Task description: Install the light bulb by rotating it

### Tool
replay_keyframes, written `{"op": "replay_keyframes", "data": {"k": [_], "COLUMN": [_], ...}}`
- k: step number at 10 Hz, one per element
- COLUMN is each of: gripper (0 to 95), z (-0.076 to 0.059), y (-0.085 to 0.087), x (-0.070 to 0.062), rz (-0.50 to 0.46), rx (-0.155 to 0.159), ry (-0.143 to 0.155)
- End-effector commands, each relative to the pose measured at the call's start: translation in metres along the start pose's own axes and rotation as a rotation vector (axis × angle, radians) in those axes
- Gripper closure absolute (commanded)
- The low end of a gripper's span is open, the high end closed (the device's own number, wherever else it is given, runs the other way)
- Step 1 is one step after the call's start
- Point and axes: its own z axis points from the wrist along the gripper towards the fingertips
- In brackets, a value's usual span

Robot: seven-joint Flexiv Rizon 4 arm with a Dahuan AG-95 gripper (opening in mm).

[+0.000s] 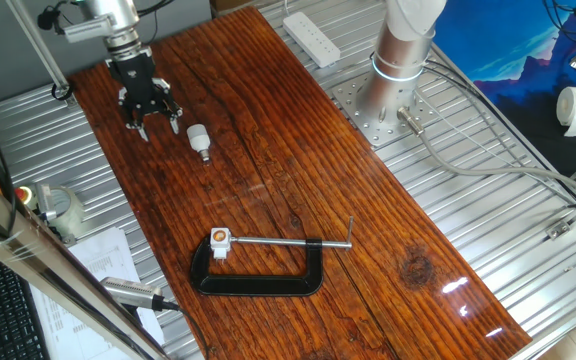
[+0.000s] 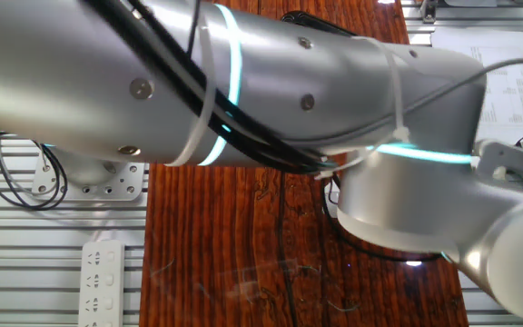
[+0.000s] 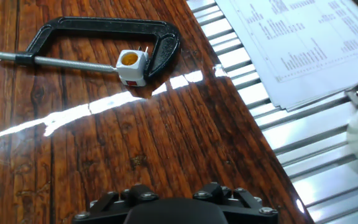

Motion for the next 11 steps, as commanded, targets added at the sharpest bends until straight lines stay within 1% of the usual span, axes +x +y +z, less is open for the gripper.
{"op": "replay_keyframes", "data": {"k": [1, 2, 4, 7, 9, 10, 11], "gripper": [38.0, 38.0, 38.0, 38.0, 38.0, 38.0, 38.0], "z": [0.0027, 0.0027, 0.0027, 0.0027, 0.0027, 0.0027, 0.0027], "y": [-0.0011, -0.0011, -0.0011, -0.0011, -0.0011, -0.0011, -0.0011], "x": [0.0006, 0.0006, 0.0006, 0.0006, 0.0006, 0.0006, 0.0006], "rz": [0.033, 0.026, 0.023, 0.003, -0.004, -0.006, -0.009], "rx": [-0.012, -0.021, -0.023, -0.036, -0.049, -0.062, -0.071], "ry": [-0.021, -0.032, -0.041, -0.068, -0.065, -0.066, -0.060]}}
